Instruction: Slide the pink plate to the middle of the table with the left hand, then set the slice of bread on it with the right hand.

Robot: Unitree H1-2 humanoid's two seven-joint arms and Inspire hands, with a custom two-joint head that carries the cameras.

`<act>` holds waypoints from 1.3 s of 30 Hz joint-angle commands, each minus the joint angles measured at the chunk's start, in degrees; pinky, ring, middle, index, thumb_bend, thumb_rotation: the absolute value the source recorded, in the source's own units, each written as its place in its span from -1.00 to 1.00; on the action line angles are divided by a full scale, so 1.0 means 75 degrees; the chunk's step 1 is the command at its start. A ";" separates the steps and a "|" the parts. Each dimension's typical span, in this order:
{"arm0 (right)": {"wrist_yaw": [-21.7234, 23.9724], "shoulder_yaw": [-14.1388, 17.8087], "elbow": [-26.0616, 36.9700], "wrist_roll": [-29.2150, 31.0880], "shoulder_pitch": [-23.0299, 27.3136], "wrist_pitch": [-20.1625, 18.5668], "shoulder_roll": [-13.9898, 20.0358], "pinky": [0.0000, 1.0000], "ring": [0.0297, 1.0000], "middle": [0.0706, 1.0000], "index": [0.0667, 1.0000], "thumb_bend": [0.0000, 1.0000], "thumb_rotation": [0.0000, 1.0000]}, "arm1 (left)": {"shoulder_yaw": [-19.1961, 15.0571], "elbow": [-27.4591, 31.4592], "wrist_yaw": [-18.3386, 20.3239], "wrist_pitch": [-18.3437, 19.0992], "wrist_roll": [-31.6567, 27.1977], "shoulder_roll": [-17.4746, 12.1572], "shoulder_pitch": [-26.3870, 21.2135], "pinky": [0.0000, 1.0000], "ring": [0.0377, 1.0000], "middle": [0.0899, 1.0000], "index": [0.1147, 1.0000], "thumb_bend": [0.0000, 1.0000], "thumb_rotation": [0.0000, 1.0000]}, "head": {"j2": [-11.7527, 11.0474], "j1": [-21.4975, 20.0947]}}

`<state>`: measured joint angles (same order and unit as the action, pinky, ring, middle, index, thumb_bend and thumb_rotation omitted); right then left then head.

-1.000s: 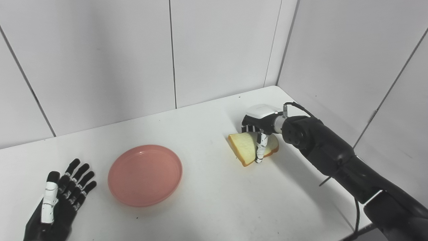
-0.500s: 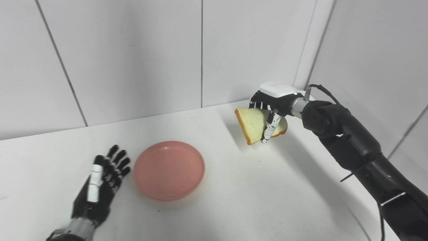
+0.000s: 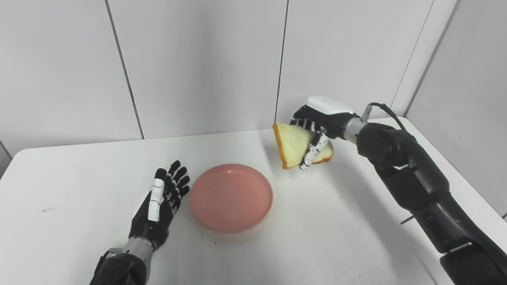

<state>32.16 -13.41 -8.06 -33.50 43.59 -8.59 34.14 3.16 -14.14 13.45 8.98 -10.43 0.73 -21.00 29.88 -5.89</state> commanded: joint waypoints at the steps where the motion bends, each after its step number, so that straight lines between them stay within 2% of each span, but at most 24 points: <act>1: -0.0170 -0.0007 0.0066 0.0085 0.0667 0.0218 -0.0063 -0.12 -0.19 -0.08 -0.07 0.04 -1.00 | 0.0125 0.0052 -0.0055 0.0204 0.0078 0.0166 -0.0209 0.98 0.96 0.97 0.98 0.63 0.96 | 0.0043 0.0069; 9: -0.0011 -0.0364 0.0062 0.0182 0.1122 0.0101 -0.0637 -0.22 -0.23 -0.08 -0.02 0.03 -1.00 | 0.0260 0.0387 -0.0362 0.0410 0.0360 0.0257 -0.0229 0.94 0.95 0.97 0.98 0.73 0.95 | 0.0207 0.0276; 18: 0.0167 -0.0861 -0.0035 0.0108 0.1411 0.0060 -0.1151 -0.15 -0.20 -0.07 -0.07 0.04 -1.00 | 0.0294 0.0316 -0.0575 0.0213 0.0513 0.0431 -0.0350 0.94 0.95 0.99 1.00 0.76 0.94 | 0.0378 0.0553; 27: 0.0111 -0.1378 -0.0226 -0.0124 0.1348 0.0351 -0.1367 -0.12 -0.22 -0.08 -0.03 0.03 -1.00 | 0.0300 0.0218 -0.0691 0.0190 0.0526 0.0543 -0.0456 0.97 0.97 1.00 1.00 0.74 0.93 | 0.0484 0.0782; 30: 0.0208 -0.1539 -0.0282 -0.0158 0.1293 0.0351 -0.1423 -0.11 -0.21 -0.08 -0.07 0.04 -1.00 | 0.0297 0.0199 -0.0706 0.0152 0.0511 0.0570 -0.0496 0.97 0.96 1.00 1.00 0.73 0.93 | 0.0505 0.0871; 34: 0.0319 -0.1563 -0.0338 0.0085 0.1165 0.0394 -0.1498 -0.12 -0.21 -0.07 -0.08 0.04 -1.00 | 0.0290 0.0222 -0.0782 0.0178 0.0531 0.0602 -0.0523 0.94 0.94 0.98 1.00 0.70 0.93 | 0.0542 0.0909; 39: 0.0269 -0.1788 -0.0440 -0.0131 0.1072 0.0621 -0.1539 -0.11 -0.20 -0.06 -0.08 0.04 -1.00 | 0.0338 0.0248 -0.0782 0.0141 0.0581 0.0580 -0.0528 0.93 0.95 0.99 1.00 0.69 0.98 | 0.0581 0.0912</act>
<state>35.25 -27.22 -11.82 -33.97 49.40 -6.08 22.65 5.19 -13.29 7.49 11.07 -6.77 4.65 -22.56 34.19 0.88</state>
